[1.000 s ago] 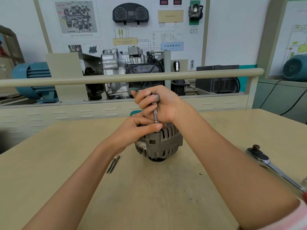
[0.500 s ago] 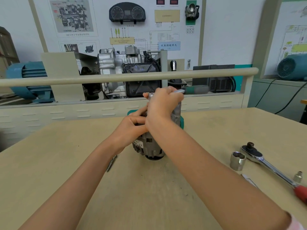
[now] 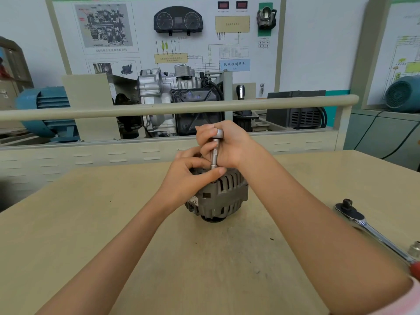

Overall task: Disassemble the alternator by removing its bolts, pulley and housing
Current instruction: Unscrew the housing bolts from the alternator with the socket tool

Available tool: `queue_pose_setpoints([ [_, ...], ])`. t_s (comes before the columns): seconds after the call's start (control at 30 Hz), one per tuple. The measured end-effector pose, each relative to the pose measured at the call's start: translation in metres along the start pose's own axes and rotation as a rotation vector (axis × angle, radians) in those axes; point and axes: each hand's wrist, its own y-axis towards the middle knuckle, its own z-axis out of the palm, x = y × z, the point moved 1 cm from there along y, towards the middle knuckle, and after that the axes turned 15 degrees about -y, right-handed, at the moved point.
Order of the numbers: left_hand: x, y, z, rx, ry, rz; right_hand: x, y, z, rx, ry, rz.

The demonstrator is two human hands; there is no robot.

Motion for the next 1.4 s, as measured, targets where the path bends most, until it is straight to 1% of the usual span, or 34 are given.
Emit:
queue_pose_setpoints([
  [0.1, 0.002, -0.002, 0.007, -0.062, 0.008, 0.022, 0.001, -0.001, -0.006, 0.001, 0.068, -0.011],
  [0.17, 0.002, -0.002, 0.009, -0.053, -0.013, 0.002, 0.001, -0.004, -0.009, -0.012, 0.105, -0.023],
  [0.3, -0.004, 0.000, 0.002, 0.137, -0.108, -0.083, 0.001, -0.008, -0.011, -0.087, 0.095, -0.087],
  [0.4, -0.004, 0.002, -0.003, 0.225, -0.106, -0.088, 0.000, -0.009, -0.007, -0.164, 0.022, -0.137],
  [0.53, -0.003, 0.001, -0.006, 0.196, -0.135, -0.093, -0.001, -0.010, 0.003, -0.254, -0.102, -0.183],
  [0.67, -0.003, 0.000, -0.012, 0.210, -0.133, -0.112, -0.008, -0.006, 0.020, -0.340, -0.309, -0.258],
  [0.73, -0.003, -0.002, -0.015, 0.196, -0.137, -0.132, -0.013, -0.004, 0.029, -0.347, -0.380, -0.260],
  [0.8, -0.004, -0.003, -0.016, 0.191, -0.142, -0.156, -0.015, -0.002, 0.033, -0.343, -0.402, -0.248],
  [0.87, -0.003, -0.004, -0.017, 0.186, -0.138, -0.153, -0.014, -0.003, 0.034, -0.350, -0.377, -0.235],
  [0.93, -0.004, -0.004, -0.015, 0.183, -0.128, -0.128, -0.015, -0.004, 0.032, -0.388, -0.308, -0.263],
  [1.0, -0.006, -0.003, -0.012, 0.189, -0.111, -0.094, -0.017, -0.004, 0.031, -0.507, -0.245, -0.365],
  [1.07, -0.004, -0.003, -0.011, 0.193, -0.087, -0.054, -0.021, -0.004, 0.029, -0.645, -0.091, -0.535],
  [1.1, -0.004, -0.003, -0.010, 0.193, -0.075, -0.049, -0.022, -0.005, 0.028, -0.669, 0.032, -0.602],
  [1.13, -0.005, -0.003, -0.009, 0.189, -0.070, -0.052, -0.023, -0.006, 0.029, -0.658, 0.125, -0.646],
  [1.17, -0.005, -0.003, -0.008, 0.177, -0.080, -0.068, -0.022, -0.007, 0.029, -0.642, 0.163, -0.650],
  [1.23, -0.006, -0.004, -0.008, 0.172, -0.095, -0.101, -0.017, -0.009, 0.031, -0.611, 0.116, -0.551],
  [1.3, -0.007, -0.003, -0.008, 0.187, -0.091, -0.155, -0.009, -0.009, 0.028, -0.535, 0.030, -0.364],
  [1.4, -0.008, -0.002, -0.009, 0.257, -0.121, -0.181, 0.000, -0.008, 0.020, -0.261, -0.069, -0.092],
])
